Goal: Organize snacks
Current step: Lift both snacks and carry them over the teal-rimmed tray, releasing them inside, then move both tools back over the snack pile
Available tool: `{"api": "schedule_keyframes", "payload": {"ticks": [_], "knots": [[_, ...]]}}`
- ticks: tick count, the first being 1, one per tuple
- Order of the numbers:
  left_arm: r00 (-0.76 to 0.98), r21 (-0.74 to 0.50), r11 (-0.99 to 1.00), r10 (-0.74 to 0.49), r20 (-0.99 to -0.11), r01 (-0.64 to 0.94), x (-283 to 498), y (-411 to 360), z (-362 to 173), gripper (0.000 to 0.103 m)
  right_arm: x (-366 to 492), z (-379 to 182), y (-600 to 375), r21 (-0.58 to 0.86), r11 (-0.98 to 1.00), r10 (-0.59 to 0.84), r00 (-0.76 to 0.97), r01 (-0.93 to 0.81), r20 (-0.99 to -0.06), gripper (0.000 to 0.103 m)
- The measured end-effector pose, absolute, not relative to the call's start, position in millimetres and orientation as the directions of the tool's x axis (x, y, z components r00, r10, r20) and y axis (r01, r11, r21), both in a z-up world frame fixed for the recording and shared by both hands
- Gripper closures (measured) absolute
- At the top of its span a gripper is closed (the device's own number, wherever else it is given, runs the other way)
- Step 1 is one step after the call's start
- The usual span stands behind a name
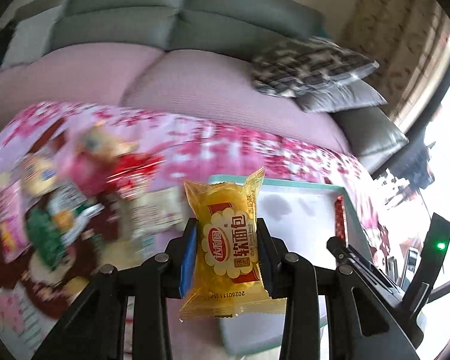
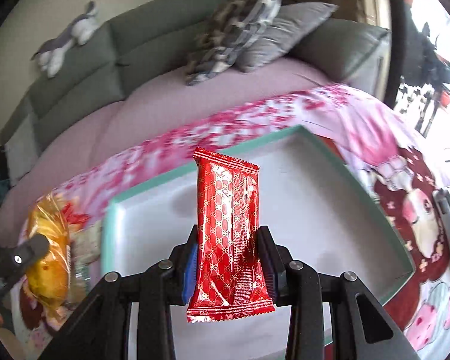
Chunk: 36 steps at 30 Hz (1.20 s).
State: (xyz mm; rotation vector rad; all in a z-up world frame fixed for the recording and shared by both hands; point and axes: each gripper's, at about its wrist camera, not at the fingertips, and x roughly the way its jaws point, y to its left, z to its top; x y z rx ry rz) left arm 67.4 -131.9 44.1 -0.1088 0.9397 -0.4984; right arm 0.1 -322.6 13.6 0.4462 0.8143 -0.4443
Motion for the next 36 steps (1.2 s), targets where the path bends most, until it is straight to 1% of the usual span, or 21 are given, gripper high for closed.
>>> {"api": "schedule_keyframes", "payload": {"ticks": [4,10,15,19,20,21,22,23,24,26,29,30,31,33,34,35,36], "knots": [[0.436,-0.296,0.863,-0.469,-0.768,0.409,79.5,-172.1,28.1,0.065,-5.8,2.1,-348.3,0.200,0.784,-0.228,0.572,0.588,-0.788,0.065],[0.375,-0.295,0.863,-0.454,-0.808,0.409,100.9,-207.9,1.1,0.065,-15.8,-8.1,-373.0,0.165,0.746,-0.278,0.527,0.645,-0.804,0.065],[0.374,-0.266,0.870,-0.429,-0.822,0.415,109.6,-224.8,-7.4,0.065,-18.7,-11.4,-383.2,0.162,0.728,-0.290,0.513,0.667,-0.808,0.065],[0.386,-0.245,0.868,-0.423,-0.819,0.432,110.0,-232.2,-4.3,0.064,-17.8,-13.9,-387.5,0.164,0.722,-0.289,0.508,0.673,-0.812,0.065],[0.390,-0.245,0.868,-0.425,-0.817,0.433,109.7,-231.3,-2.7,0.063,-17.6,-14.6,-387.9,0.165,0.722,-0.287,0.507,0.672,-0.813,0.065],[0.393,-0.247,0.868,-0.427,-0.814,0.431,108.9,-229.2,-0.5,0.054,-17.7,-14.8,-388.1,0.166,0.721,-0.286,0.507,0.673,-0.813,0.065],[0.396,-0.250,0.870,-0.427,-0.813,0.425,109.6,-226.9,1.1,0.038,-17.9,-14.7,-388.3,0.168,0.720,-0.285,0.507,0.673,-0.813,0.065],[0.400,-0.250,0.875,-0.422,-0.814,0.414,109.6,-222.8,3.3,0.032,-18.1,-14.0,-388.1,0.167,0.720,-0.286,0.508,0.674,-0.813,0.064],[0.403,-0.246,0.880,-0.414,-0.816,0.405,110.7,-220.1,4.5,0.029,-17.6,-13.9,-387.8,0.168,0.720,-0.285,0.508,0.673,-0.813,0.062],[0.424,-0.222,0.901,-0.378,-0.823,0.371,111.3,-209.4,9.6,0.029,-17.0,-13.0,-387.0,0.166,0.723,-0.288,0.511,0.670,-0.810,0.062],[0.461,-0.180,0.932,-0.315,-0.829,0.314,110.9,-191.4,14.3,0.025,-15.9,-10.9,-384.5,0.179,0.732,-0.274,0.525,0.657,-0.806,0.053],[0.475,-0.161,0.944,-0.287,-0.832,0.288,110.6,-183.3,15.2,0.022,-15.2,-10.3,-382.9,0.181,0.737,-0.268,0.528,0.651,-0.806,0.046],[0.486,-0.141,0.954,-0.258,-0.835,0.264,110.0,-176.0,15.2,0.021,-14.9,-10.0,-381.6,0.182,0.741,-0.265,0.530,0.647,-0.806,0.043],[0.504,-0.110,0.968,-0.213,-0.837,0.225,108.0,-163.6,14.8,0.021,-13.7,-9.0,-378.3,0.186,0.750,-0.255,0.536,0.635,-0.805,0.040],[0.515,-0.095,0.974,-0.190,-0.836,0.205,106.7,-157.1,15.0,0.020,-13.2,-8.6,-376.8,0.188,0.754,-0.250,0.540,0.630,-0.804,0.034],[0.525,-0.080,0.979,-0.169,-0.834,0.189,105.9,-150.7,14.8,0.020,-12.5,-8.2,-374.8,0.192,0.759,-0.243,0.545,0.622,-0.803,0.030],[0.536,-0.066,0.982,-0.152,-0.831,0.176,105.0,-144.9,14.7,0.018,-11.7,-7.9,-372.5,0.197,0.764,-0.236,0.550,0.615,-0.801,0.025]]}}
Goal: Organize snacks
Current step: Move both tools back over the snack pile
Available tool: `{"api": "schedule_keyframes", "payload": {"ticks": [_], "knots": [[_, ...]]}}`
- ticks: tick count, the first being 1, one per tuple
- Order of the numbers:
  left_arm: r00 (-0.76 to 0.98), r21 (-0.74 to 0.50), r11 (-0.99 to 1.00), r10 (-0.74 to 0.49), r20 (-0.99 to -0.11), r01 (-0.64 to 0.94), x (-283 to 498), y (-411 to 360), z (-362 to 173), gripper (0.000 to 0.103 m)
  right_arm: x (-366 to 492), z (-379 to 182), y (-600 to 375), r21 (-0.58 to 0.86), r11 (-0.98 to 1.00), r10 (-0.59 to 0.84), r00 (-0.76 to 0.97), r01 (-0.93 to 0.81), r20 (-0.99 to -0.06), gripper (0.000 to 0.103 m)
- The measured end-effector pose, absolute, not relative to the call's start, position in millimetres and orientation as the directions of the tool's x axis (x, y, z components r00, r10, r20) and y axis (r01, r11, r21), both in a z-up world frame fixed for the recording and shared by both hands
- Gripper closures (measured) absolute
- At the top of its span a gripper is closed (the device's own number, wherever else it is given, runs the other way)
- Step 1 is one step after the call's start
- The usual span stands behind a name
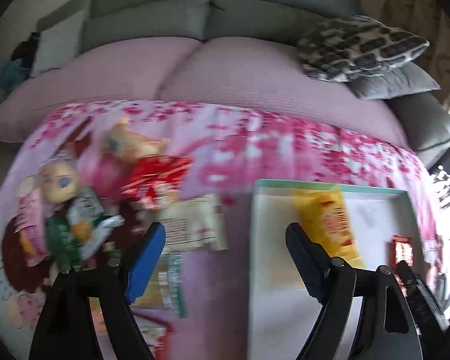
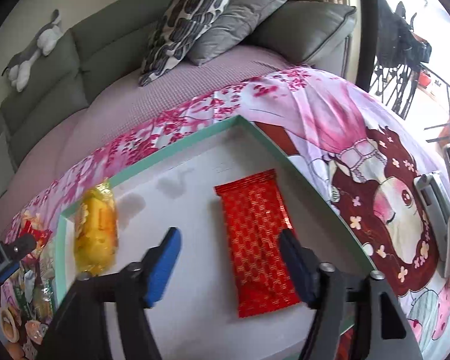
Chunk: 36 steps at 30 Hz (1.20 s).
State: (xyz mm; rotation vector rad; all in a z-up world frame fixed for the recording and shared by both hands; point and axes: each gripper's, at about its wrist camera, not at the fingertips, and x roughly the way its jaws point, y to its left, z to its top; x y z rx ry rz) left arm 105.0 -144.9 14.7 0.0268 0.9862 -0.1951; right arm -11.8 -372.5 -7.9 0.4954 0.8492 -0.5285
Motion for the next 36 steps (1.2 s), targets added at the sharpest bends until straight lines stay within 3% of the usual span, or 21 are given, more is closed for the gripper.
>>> {"api": "schedule_keyframes", "payload": {"ticks": [2,5,10,36], "knots": [[0.558,-0.033,0.989,-0.111,-0.822,0.147,102.0,-132.8,15.1,0.011,-9.6,-7.1,-367.0,0.210,0.773,-0.219,0.563,0.598,-0.797,0.017],[0.578,-0.006,0.995,-0.064,-0.814,0.101,100.2,-118.4,15.3,0.010,-5.1,-6.0,-356.0,0.225,0.790,-0.194,0.581,0.570,-0.791,0.000],[0.586,0.000,0.999,-0.022,-0.810,0.038,90.7,-86.9,13.7,0.002,-2.4,0.2,-333.6,0.224,0.822,-0.171,0.603,0.523,-0.779,0.000],[0.522,-0.011,0.992,0.057,-0.851,-0.128,60.8,45.0,3.1,0.001,8.7,12.7,-183.4,0.278,0.933,0.069,0.646,0.228,-0.760,0.000]]}}
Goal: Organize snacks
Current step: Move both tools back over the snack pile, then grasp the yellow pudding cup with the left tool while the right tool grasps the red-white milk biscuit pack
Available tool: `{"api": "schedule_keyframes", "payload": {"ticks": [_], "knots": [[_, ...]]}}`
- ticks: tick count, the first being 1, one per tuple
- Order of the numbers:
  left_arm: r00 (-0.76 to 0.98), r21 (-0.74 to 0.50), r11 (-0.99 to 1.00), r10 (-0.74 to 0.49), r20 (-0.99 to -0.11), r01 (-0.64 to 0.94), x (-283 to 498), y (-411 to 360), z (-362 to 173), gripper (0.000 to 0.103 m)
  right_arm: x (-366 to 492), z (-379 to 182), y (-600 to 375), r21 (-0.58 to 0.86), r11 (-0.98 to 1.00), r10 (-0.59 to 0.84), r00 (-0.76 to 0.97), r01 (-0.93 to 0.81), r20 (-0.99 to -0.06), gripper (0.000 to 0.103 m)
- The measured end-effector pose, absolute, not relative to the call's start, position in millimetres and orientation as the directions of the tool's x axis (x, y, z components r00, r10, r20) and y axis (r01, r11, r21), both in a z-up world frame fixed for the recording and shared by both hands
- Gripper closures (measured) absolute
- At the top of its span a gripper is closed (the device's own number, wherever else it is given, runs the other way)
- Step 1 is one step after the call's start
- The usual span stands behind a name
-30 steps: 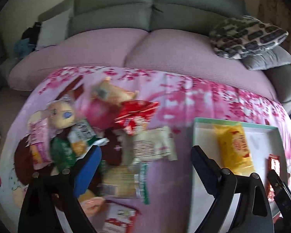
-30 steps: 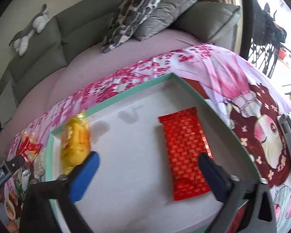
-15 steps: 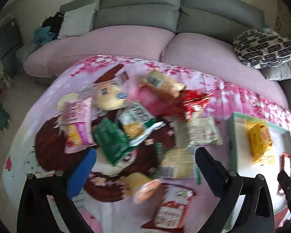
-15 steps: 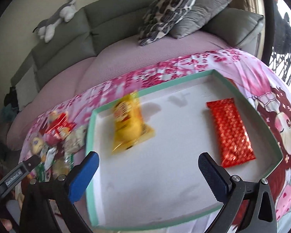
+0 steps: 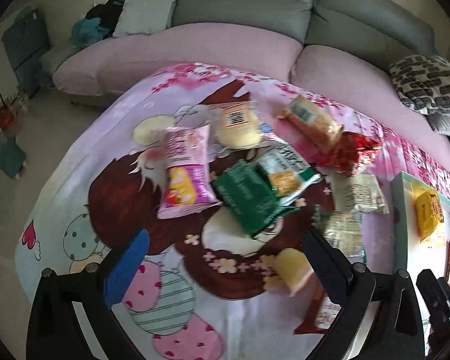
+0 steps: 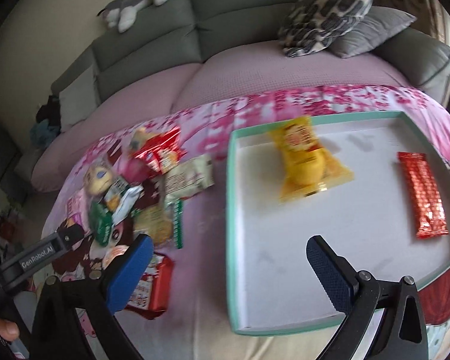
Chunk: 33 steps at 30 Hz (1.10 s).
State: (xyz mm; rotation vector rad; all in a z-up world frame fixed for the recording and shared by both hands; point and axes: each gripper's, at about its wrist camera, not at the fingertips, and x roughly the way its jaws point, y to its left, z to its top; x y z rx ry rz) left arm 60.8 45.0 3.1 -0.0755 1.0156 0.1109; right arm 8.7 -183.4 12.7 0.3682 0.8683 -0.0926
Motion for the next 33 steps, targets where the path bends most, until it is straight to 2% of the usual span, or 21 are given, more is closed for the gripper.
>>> {"api": "schedule_keyframes", "payload": {"ticks": [8,19,24,33], "knots": [[0.483,-0.028,0.982,0.067,-0.873,-0.188,63.8,78.3,-8.9,0.001,18.1,3.7,-146.7,0.258,0.952,0.107,0.611,0.165,-0.784,0.000],[0.436,0.001,0.989,0.065,-0.897,-0.146,65.7,78.1,-22.7,0.001,21.7,-5.6,-122.6,0.200,0.972,0.092,0.574,0.127,-0.813,0.000],[0.437,-0.041,0.987,0.030,-0.899,-0.153,66.8,83.9,-23.0,0.001,19.8,-0.3,-114.0,0.183,0.978,0.090,0.591,0.099,-0.802,0.001],[0.427,-0.070,0.987,-0.003,-0.904,-0.141,68.4,82.3,-26.2,0.002,24.5,-16.0,-95.6,0.154,0.987,0.107,0.541,0.042,-0.834,0.016]]}}
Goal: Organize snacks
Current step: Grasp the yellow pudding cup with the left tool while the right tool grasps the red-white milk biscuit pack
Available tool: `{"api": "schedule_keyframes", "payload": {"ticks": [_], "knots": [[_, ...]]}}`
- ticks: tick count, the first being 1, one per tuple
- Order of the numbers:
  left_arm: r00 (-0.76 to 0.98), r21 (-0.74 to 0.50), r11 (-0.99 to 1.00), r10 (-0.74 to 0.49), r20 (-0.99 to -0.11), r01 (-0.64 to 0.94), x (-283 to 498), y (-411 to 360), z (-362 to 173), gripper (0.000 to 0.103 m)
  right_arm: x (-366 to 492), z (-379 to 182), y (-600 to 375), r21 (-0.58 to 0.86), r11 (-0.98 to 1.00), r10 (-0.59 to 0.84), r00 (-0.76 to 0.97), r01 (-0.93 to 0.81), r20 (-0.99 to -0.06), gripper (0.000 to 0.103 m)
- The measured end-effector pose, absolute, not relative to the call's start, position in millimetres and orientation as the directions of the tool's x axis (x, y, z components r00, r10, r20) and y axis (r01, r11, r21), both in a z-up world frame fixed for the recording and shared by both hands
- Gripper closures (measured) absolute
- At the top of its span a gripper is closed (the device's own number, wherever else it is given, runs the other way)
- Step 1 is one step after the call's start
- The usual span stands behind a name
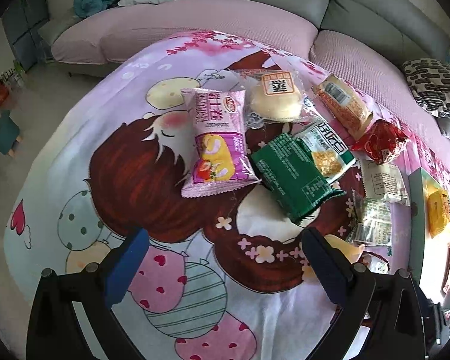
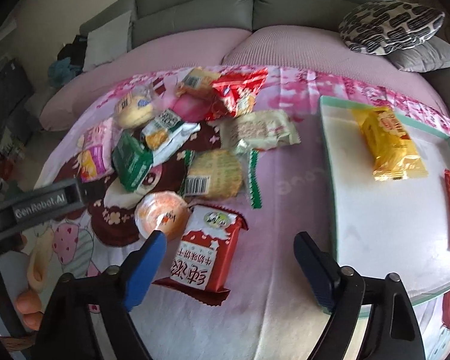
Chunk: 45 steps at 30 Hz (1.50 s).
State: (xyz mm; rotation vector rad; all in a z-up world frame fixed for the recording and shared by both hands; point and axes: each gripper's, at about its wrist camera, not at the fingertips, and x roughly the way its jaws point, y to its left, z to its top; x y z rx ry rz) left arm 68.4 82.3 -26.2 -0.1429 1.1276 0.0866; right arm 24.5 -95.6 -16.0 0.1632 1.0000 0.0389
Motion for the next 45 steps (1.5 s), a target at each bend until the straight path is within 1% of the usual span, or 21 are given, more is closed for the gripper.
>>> {"api": "schedule_keyframes", "payload": {"ticks": [6,8,10,13,16,20,23,25,27,29,31,32,34,35,37,41,42,45], "knots": [[0.428,-0.092,0.992,-0.046,-0.902,-0.089,68.1,71.1,-26.3,0.002,27.2,-31.7,-90.6,0.130,0.991,0.093,0.492,0.042,-0.865,0.018],[0.433,-0.113,0.991,-0.073,-0.898,-0.067,67.9,67.1,-25.4,0.002,26.5,-32.2,-94.0,0.132,0.990,0.087,0.492,0.057,-0.866,0.022],[0.431,-0.148,0.988,-0.119,-0.894,-0.034,67.9,60.7,-24.8,0.001,26.3,-32.3,-98.7,0.127,0.989,0.073,0.494,0.077,-0.867,0.031],[0.415,-0.177,0.984,-0.164,-0.895,0.006,68.0,50.3,-26.7,0.002,27.4,-33.9,-101.6,0.124,0.989,0.067,0.488,0.086,-0.870,0.035],[0.404,-0.167,0.985,-0.172,-0.898,0.048,68.0,37.9,-31.6,0.002,27.2,-34.0,-101.4,0.128,0.989,0.072,0.489,0.081,-0.869,0.038],[0.381,-0.183,0.981,-0.195,-0.904,0.069,69.9,29.8,-39.1,0.003,26.8,-34.2,-100.4,0.120,0.990,0.066,0.486,0.080,-0.871,0.039],[0.378,-0.180,0.980,-0.198,-0.904,0.083,71.7,25.4,-43.9,0.008,27.9,-34.8,-99.1,0.113,0.990,0.060,0.483,0.080,-0.873,0.039],[0.372,-0.189,0.978,-0.210,-0.904,0.092,73.1,22.3,-47.9,0.017,28.6,-35.4,-98.3,0.107,0.991,0.056,0.482,0.078,-0.874,0.039],[0.363,-0.203,0.974,-0.226,-0.904,0.100,76.0,18.7,-52.0,0.019,29.0,-36.2,-97.7,0.102,0.992,0.054,0.481,0.073,-0.875,0.039],[0.368,-0.197,0.973,-0.228,-0.902,0.120,76.5,14.9,-53.0,0.025,29.6,-36.8,-97.4,0.100,0.992,0.054,0.478,0.072,-0.876,0.039],[0.366,-0.206,0.969,-0.241,-0.899,0.134,77.5,11.4,-54.9,0.034,30.2,-37.3,-97.1,0.095,0.993,0.051,0.478,0.068,-0.877,0.039],[0.365,-0.207,0.968,-0.245,-0.898,0.142,77.8,8.7,-55.3,0.036,31.2,-37.7,-96.8,0.092,0.994,0.049,0.477,0.067,-0.877,0.039],[0.365,-0.203,0.967,-0.246,-0.898,0.152,79.3,4.6,-56.4,0.041,31.9,-38.3,-96.6,0.087,0.994,0.046,0.477,0.064,-0.878,0.039],[0.364,-0.202,0.967,-0.246,-0.898,0.154,79.9,3.2,-57.0,0.041,31.9,-38.4,-96.4,0.084,0.994,0.045,0.478,0.063,-0.877,0.039],[0.364,-0.201,0.967,-0.246,-0.898,0.155,80.6,1.4,-58.3,0.048,31.9,-38.5,-96.3,0.081,0.995,0.043,0.478,0.060,-0.877,0.039],[0.371,-0.181,0.973,-0.224,-0.901,0.146,82.7,-2.1,-60.2,0.056,31.7,-38.9,-96.2,0.075,0.996,0.039,0.481,0.055,-0.876,0.039],[0.373,-0.181,0.973,-0.223,-0.901,0.143,83.3,-2.1,-60.3,0.060,32.0,-38.9,-96.2,0.076,0.996,0.040,0.481,0.054,-0.876,0.040],[0.371,-0.202,0.971,-0.237,-0.898,0.130,83.6,2.8,-60.3,0.061,31.2,-38.8,-96.7,0.071,0.996,0.038,0.483,0.050,-0.875,0.041]]}}
